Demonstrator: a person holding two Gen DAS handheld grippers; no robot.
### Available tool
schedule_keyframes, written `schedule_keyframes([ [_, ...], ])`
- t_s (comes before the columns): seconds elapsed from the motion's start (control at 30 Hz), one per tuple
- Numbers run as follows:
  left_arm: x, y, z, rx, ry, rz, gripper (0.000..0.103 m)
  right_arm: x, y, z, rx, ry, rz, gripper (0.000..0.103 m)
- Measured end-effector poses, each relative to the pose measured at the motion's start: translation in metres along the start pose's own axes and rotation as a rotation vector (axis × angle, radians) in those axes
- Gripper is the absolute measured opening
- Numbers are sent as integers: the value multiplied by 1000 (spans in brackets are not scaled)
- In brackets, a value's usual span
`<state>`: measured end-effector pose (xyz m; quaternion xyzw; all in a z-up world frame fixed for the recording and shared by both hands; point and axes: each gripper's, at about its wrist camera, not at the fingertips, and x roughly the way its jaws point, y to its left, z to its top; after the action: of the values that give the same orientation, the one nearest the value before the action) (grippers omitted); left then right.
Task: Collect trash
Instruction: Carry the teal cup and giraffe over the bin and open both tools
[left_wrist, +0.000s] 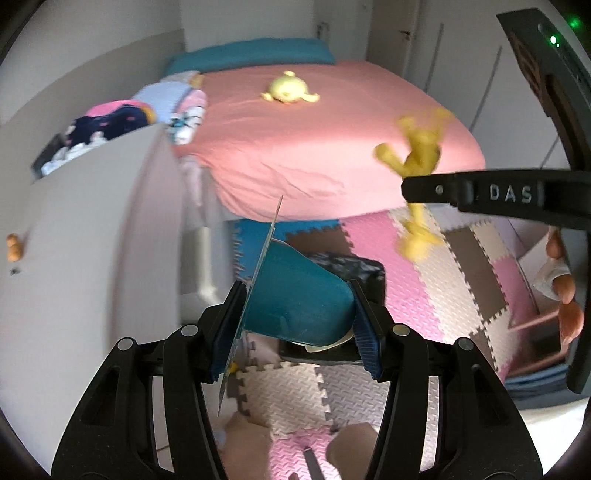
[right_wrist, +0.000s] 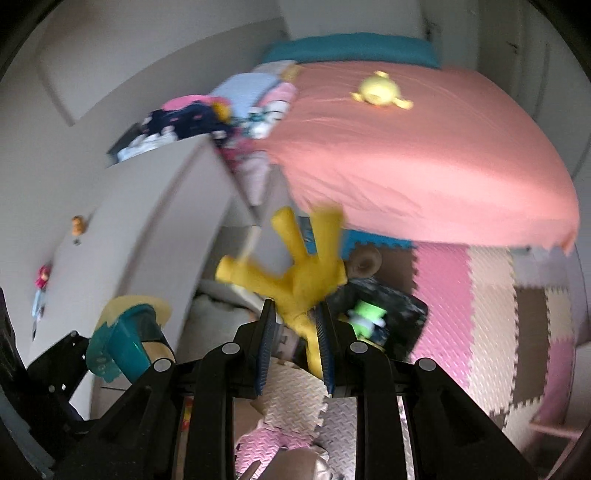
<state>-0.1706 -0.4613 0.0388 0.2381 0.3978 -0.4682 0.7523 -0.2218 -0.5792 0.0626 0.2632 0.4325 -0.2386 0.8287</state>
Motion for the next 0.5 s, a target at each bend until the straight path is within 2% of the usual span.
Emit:
schedule_keyframes([
  [0.13,26,-27,6,25,39,-25,54,2,-38,-3,50,-3,-24,23],
  [0.27,50,-41,11,25,76,-36,54,7,-57,1,82,-5,-24,11],
  [0.33,59,-47,11,31,85,-13,54,13,-61,2,73,12,-54,11],
  [0.37,64,-50,11,46,87,-4,54,15,-65,2,56,21,-73,20],
  [0.4,69,-52,10,56,102,10,73,19,-68,2,68,28,-94,48],
  [0.43,72,-53,9,55,105,34,96,21,-71,1,94,29,-126,95],
  [0.47,73,-55,7,72,94,65,97,20,-75,-2,104,-5,-130,101],
  [0.5,76,-57,6,76,120,51,97,19,-76,-3,103,-27,-127,101],
])
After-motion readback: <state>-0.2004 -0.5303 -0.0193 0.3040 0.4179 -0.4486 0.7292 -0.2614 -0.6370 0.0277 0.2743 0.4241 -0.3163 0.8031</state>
